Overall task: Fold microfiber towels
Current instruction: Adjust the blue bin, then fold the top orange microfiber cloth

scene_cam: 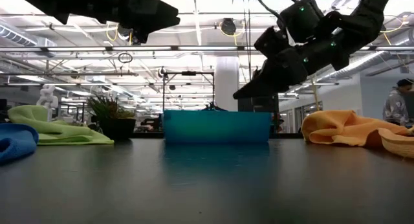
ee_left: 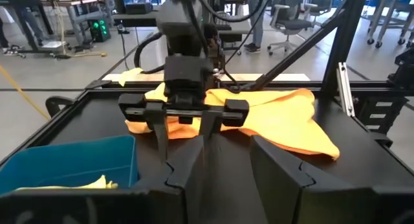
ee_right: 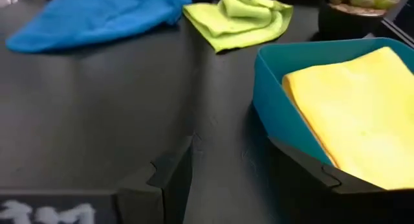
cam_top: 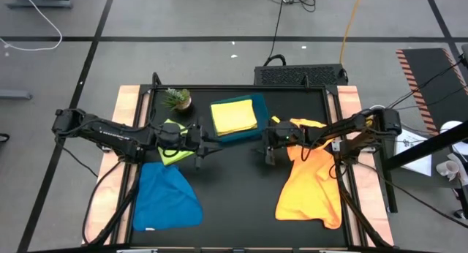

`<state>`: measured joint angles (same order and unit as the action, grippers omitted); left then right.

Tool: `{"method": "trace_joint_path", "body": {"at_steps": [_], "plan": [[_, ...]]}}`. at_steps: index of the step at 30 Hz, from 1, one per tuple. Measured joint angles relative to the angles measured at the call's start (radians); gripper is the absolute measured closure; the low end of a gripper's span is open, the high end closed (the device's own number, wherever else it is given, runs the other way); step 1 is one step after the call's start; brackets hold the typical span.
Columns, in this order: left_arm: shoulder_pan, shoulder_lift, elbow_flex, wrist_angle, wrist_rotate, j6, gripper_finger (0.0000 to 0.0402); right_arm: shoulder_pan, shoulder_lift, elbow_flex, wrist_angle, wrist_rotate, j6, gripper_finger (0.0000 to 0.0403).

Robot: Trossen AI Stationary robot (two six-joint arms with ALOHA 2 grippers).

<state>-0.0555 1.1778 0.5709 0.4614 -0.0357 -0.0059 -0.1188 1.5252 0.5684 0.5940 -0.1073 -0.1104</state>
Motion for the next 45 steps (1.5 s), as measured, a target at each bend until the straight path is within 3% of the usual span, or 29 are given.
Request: {"method": "trace_joint_path", "body": {"at_steps": [14,18,22,25,30,34,40,45], "plan": [[0.0,0.0,0.0,0.004,-0.001,-0.051,0.0275,-0.001,0.267,0.293,-0.182,0.134,-0.089,0.0223],[0.0,0.0,0.0,-0.003,-0.001,-0.057,0.0275,-0.031,0.29,0.333,-0.178,0.152,-0.067,0.0223],[0.0,0.0,0.0,-0.015,-0.001,-0.059,0.0275,-0.066,0.29,0.342,-0.157,0.243,-0.027,0.0223],[0.0,0.0,0.0,-0.02,-0.001,-0.06,0.0275,-0.092,0.276,0.342,-0.163,0.2,0.007,0.0223],[-0.001,0.0,0.0,-0.026,-0.001,-0.067,0.0275,-0.088,0.209,0.341,-0.234,0.04,0.039,0.0223],[-0.005,0.0,0.0,-0.025,-0.001,-0.068,0.0275,-0.038,0.103,0.341,-0.368,0.031,0.02,0.0223],[-0.014,0.0,0.0,-0.034,-0.001,-0.035,0.0275,0.061,-0.093,0.341,-0.689,0.239,0.032,0.0223],[-0.014,0.0,0.0,-0.034,-0.001,-0.055,0.0275,0.099,-0.217,0.341,-1.023,0.344,0.183,0.0223]]}}
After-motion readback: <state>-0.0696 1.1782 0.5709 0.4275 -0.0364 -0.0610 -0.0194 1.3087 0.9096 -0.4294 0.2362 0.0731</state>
